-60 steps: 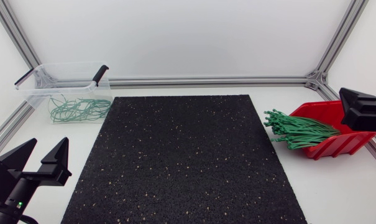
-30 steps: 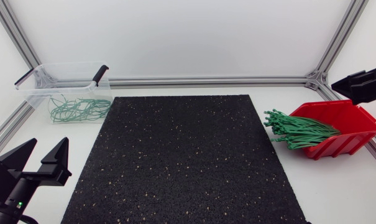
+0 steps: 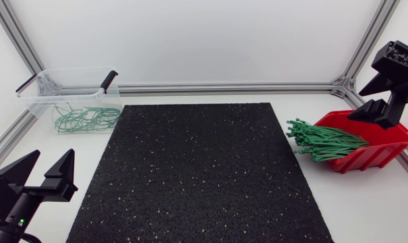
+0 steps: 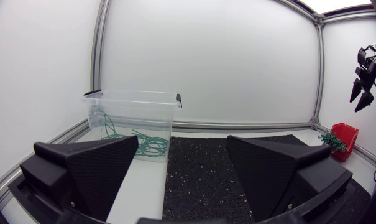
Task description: Take a green cable tie from the red box, thread the tail through the head to close it, then place it in the transparent bin on the left.
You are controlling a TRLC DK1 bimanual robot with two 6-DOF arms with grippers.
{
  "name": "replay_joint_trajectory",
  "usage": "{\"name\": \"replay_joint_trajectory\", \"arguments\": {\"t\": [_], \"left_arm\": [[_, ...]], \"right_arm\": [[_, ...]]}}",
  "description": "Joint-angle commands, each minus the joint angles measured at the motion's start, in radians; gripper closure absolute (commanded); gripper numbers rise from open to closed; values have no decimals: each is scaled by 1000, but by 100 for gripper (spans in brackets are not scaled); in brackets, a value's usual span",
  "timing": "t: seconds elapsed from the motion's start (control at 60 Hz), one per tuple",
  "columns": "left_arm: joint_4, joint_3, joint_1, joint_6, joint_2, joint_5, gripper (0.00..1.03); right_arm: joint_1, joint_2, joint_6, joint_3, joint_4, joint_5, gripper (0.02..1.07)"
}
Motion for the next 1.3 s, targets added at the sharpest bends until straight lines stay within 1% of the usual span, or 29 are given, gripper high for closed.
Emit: {"name": "replay_joint_trajectory", "arguments": {"t": [0.0, 0.183, 0.317, 0.45, 0.483, 0.667, 0.767, 0.8, 0.833, 0.983, 1.15, 1.283], "left_arm": [[-24, -38, -7, 2, -4, 2, 4], [-25, -38, -12, 2, -2, 2, 4], [-24, -38, -13, 2, -2, 2, 4], [-25, -38, -10, 0, -2, 2, 4], [-25, -38, -10, 0, -2, 2, 4], [-25, -38, -12, 2, -2, 2, 4], [-25, -38, -12, 0, -2, 2, 4], [-25, -38, -12, 0, -2, 2, 4], [-25, -38, -12, 0, -2, 2, 4], [-25, -38, -12, 2, -2, 2, 4], [-25, -38, -12, 2, -2, 2, 4], [-25, -38, -12, 0, -2, 2, 4]], "right_arm": [[-9, 34, -167, -18, -45, 23, 13], [-1, 100, -369, -15, -192, 77, 13], [-2, 89, -527, -35, -218, 87, 14], [11, 90, -604, -63, -253, 124, 15], [16, 90, -622, -69, -263, 127, 16], [19, 87, -684, -104, -270, 133, 16], [24, 87, -691, -127, -260, 146, 17], [27, 87, -691, -136, -249, 152, 21], [30, 89, -691, -143, -243, 153, 22], [44, 95, -688, -193, -198, 169, 22], [68, 100, -673, -279, -105, 196, 22], [82, 113, -658, -314, -43, 209, 22]]}}
